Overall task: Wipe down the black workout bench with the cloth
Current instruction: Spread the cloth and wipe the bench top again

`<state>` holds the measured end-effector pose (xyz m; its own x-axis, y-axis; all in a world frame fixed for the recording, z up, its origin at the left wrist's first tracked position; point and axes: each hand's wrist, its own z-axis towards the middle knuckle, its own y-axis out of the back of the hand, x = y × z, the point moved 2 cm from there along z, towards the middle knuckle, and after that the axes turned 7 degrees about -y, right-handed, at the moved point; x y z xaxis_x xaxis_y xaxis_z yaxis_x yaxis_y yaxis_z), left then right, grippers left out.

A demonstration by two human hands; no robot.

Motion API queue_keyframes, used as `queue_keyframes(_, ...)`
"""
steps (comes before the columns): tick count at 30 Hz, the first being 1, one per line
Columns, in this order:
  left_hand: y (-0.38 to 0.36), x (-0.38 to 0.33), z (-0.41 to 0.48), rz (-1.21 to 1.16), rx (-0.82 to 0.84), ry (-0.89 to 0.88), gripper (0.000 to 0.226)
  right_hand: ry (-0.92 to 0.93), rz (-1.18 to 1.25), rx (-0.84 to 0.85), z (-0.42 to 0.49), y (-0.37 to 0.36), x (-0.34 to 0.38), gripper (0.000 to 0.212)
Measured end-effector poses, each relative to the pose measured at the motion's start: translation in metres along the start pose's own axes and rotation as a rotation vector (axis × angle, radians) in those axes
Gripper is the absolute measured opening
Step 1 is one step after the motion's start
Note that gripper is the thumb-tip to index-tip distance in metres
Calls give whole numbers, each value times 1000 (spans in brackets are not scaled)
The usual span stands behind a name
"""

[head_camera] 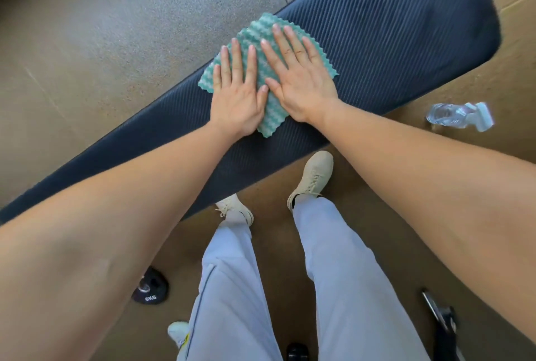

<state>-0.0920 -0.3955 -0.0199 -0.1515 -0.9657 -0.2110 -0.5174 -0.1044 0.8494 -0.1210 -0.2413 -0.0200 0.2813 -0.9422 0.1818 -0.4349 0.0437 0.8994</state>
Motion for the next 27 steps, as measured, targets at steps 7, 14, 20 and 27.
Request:
queue_keyframes(7,0,-42,16,-10,3,45,74,-34,-39,-44,-14,2,-31,64)
queue_keyframes(14,-48,-116,-36,29,107,-121,76,-155,-37,18,-114,-30,-77,67)
queue_keyframes(20,-57,-142,-49,108,154,-319,75,-216,-28,55,-155,-40,-104,68)
queue_keyframes(27,-24,-121,20,50,57,-181,74,-266,-18,1,-77,-12,-99,65)
